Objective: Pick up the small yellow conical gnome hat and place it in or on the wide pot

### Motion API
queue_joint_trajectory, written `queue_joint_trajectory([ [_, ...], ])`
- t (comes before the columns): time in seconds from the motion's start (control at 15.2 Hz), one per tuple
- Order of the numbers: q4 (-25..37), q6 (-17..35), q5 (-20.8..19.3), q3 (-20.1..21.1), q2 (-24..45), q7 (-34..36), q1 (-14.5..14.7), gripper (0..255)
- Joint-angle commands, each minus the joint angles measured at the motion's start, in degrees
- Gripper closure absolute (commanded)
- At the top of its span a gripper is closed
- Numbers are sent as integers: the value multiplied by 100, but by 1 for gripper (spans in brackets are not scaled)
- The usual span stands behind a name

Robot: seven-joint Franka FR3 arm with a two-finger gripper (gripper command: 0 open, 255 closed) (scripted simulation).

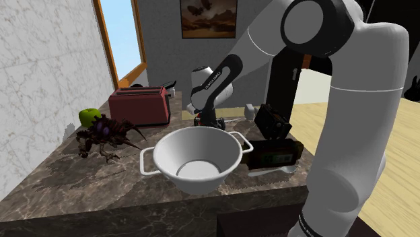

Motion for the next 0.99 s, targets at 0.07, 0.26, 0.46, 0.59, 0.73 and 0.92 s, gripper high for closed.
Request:
queue_joint_trajectory([
  [0.07,-61,216,-81,-14,156,-40,-10,0],
  [0.26,-101,397,-123,-35,296,-13,-22,0],
  [0.46,-100,396,-123,-36,297,-13,-22,0],
  [0.59,-100,396,-123,-36,297,-13,-22,0],
  [0.73,-100,396,-123,-36,297,-13,-22,0],
  [0.92,-100,396,-123,-36,297,-13,-22,255],
])
